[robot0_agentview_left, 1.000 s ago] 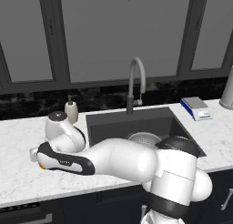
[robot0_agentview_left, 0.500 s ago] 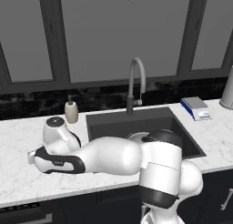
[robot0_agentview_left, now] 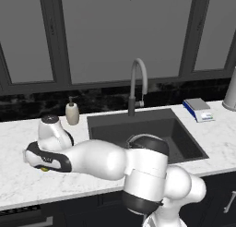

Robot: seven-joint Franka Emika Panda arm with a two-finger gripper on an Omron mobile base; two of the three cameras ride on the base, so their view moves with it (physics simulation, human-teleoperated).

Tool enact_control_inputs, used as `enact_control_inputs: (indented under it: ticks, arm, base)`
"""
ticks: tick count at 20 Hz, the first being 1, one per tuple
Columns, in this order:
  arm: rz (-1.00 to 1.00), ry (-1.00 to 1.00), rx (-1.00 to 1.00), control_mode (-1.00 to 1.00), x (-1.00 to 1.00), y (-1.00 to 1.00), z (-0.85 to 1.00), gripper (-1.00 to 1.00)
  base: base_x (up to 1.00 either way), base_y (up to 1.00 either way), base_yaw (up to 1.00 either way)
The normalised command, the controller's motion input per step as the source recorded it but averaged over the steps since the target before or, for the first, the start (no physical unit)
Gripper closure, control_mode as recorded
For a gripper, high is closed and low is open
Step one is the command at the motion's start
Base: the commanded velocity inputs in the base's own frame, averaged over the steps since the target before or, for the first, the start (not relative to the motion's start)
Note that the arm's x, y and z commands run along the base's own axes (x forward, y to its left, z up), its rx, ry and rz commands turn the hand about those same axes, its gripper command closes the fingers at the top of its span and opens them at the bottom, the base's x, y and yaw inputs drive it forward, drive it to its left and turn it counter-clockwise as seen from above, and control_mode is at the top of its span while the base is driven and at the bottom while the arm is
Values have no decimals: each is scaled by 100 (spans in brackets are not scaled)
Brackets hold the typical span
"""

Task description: Put the colander in the sink, put the mango in the colander, and turn on the sink faucet and pour water over the colander.

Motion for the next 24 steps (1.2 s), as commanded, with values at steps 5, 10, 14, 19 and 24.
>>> enact_control_inputs:
  ticks: [5,10,14,19,24]
  arm:
    - [0,0,0,-100,10,0,-27,-100]
    - [0,0,0,-100,4,0,-26,-100]
    - [0,0,0,-100,0,0,-23,-100]
    - [0,0,0,-100,0,3,-27,100]
    - [0,0,0,-100,3,7,-16,100]
  base:
    - [0,0,0]
    - [0,0,0]
    - [0,0,0]
    - [0,0,0]
    - [0,0,0]
